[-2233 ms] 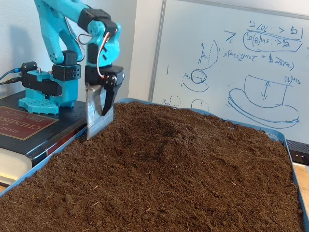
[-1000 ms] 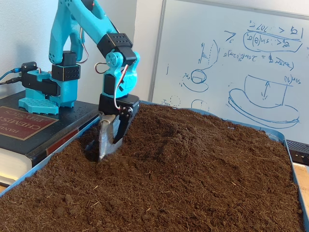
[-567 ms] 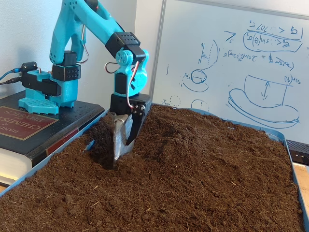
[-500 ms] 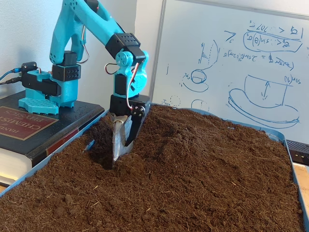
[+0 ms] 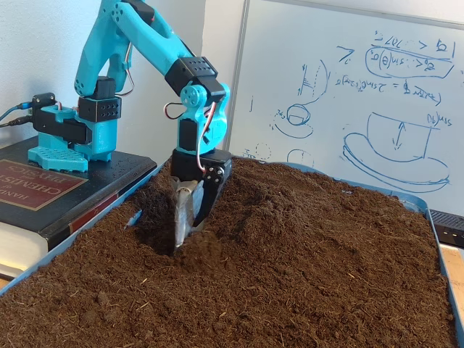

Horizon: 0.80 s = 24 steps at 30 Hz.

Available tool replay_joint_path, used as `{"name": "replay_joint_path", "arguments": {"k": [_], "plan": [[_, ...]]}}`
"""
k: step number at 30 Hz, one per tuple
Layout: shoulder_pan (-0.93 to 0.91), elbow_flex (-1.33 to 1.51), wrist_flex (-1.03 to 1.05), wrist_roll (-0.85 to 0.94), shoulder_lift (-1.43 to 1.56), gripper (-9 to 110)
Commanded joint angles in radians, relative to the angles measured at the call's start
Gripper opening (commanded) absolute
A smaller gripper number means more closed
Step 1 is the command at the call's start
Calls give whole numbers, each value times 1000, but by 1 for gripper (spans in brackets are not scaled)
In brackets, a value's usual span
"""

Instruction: Build a berm.

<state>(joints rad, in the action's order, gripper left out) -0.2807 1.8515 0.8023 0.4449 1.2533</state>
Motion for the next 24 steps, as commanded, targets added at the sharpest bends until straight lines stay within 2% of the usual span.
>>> {"name": "replay_joint_path", "arguments": {"k": [1,6,14,24], "plan": [[-8,-121,-11,-8,29,1],[-8,-192,-11,-14,14,1],[3,-402,-11,-143,-112,1],[8,-583,3,-144,-178,1]]}}
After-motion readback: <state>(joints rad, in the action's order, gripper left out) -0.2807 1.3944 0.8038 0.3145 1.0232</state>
